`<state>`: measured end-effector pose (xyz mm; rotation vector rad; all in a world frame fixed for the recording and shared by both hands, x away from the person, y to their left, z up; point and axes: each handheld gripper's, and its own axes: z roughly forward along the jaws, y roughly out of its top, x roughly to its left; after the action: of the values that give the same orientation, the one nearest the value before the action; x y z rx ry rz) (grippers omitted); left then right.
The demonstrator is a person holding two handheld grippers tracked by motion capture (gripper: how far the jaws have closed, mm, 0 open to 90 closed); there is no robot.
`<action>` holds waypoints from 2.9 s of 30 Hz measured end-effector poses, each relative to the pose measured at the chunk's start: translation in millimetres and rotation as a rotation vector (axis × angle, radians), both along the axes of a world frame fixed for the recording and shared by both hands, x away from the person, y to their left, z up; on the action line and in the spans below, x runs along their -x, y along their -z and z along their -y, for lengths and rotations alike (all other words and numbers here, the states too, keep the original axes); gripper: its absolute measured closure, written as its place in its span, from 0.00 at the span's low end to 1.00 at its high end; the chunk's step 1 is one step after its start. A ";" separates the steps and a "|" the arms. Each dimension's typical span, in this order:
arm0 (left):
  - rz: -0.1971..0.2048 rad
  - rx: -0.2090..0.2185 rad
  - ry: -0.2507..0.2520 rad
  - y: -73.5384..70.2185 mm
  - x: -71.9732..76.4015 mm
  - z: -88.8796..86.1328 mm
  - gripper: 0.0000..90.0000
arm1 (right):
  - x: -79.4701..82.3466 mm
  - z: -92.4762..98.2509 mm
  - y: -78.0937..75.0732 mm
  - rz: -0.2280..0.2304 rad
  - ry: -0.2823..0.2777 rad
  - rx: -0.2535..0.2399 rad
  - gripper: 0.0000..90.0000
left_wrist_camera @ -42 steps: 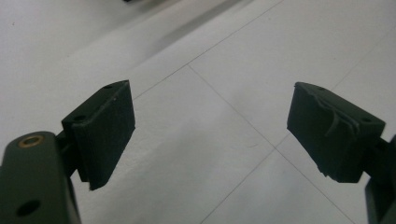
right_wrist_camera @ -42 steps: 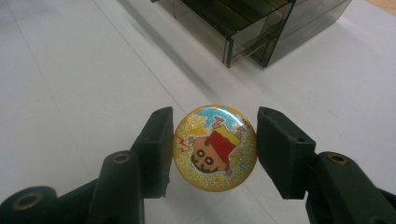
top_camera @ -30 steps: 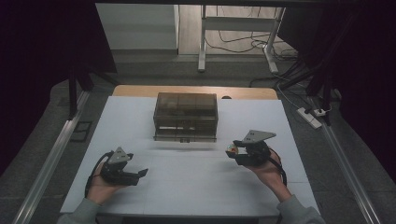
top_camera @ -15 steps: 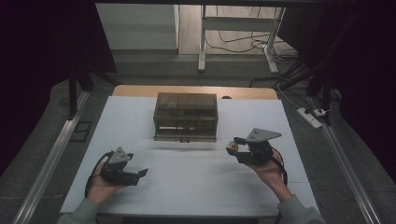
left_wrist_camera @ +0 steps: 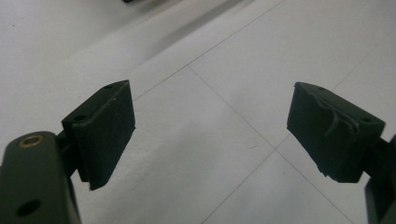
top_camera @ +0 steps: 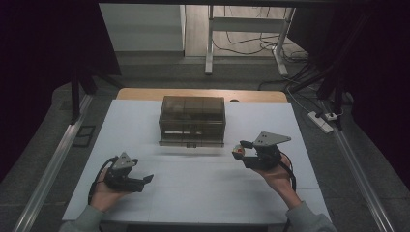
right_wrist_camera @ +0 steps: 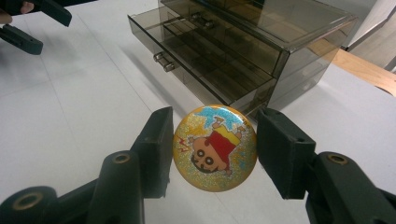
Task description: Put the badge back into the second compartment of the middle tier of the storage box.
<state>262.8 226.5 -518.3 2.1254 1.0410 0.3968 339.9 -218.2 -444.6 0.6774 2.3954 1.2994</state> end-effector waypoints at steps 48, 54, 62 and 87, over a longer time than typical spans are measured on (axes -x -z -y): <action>0.012 0.000 -0.001 -0.6 0.1 -0.8 0.18 | -14.7 -44.9 -2.7 0.015 -0.074 -0.008 0.52; 0.012 0.000 -0.002 -0.6 0.0 -0.9 0.18 | -16.5 -51.2 -3.0 0.017 -0.083 -0.006 0.52; 0.011 -0.001 -0.002 -0.3 0.0 -0.9 0.18 | -18.7 -59.9 -3.6 0.017 -0.098 -0.007 0.52; 0.012 0.006 -0.005 -0.8 0.3 -1.5 0.18 | -28.1 -89.6 -4.4 0.008 -0.139 -0.022 0.52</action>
<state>262.5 228.0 -517.5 2.1129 1.0399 0.4075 368.0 -128.5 -440.3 0.5181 2.4635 1.3823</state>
